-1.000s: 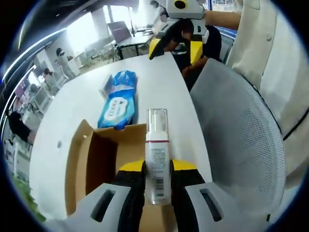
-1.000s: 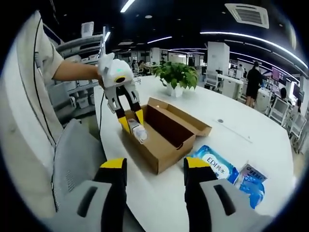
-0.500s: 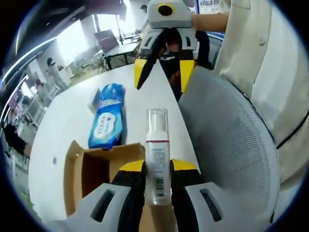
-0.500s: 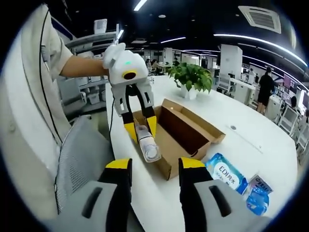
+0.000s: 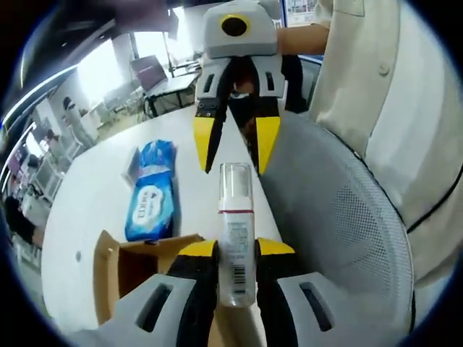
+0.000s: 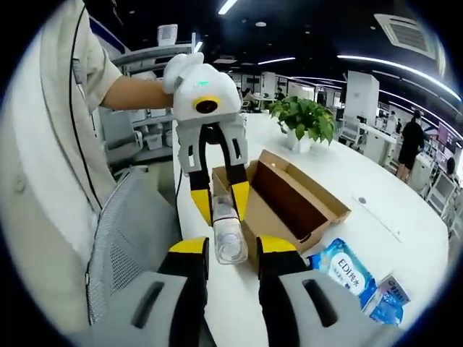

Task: Operate the shoe box by opening the lid, removing the specified soft item, and placing it in the target area until the item is outside and the box remains undamaged.

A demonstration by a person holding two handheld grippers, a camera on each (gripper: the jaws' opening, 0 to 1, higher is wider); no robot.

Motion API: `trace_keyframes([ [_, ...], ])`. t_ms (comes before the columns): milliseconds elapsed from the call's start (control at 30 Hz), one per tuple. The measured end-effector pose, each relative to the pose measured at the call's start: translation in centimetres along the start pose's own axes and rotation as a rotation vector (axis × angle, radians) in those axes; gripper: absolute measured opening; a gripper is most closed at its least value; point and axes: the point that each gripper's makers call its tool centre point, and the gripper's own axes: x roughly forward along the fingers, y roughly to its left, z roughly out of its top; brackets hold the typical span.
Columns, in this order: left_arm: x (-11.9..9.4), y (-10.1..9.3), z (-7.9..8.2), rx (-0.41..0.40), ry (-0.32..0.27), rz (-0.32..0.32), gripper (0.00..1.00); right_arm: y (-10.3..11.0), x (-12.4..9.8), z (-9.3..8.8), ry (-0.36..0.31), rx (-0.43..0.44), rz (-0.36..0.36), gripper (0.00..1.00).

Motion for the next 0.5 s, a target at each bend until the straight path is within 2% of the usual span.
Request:
trace_keyframes([
  [200, -0.1, -0.1, 0.7, 0.003, -0.029, -0.004, 0.17, 0.4, 0.1, -0.1, 0.006, -0.024, 0.019, 0.17],
  [367, -0.4, -0.4, 1.8, -0.002, -0.087, -0.018, 0.17, 0.7, 0.1, 0.0, 0.006, -0.047, 0.025, 0.18],
  [500, -0.3, -0.3, 1.9, 0.002, -0.092, -0.016, 0.17, 0.6, 0.1, 0.1, 0.000, -0.058, 0.023, 0.18],
])
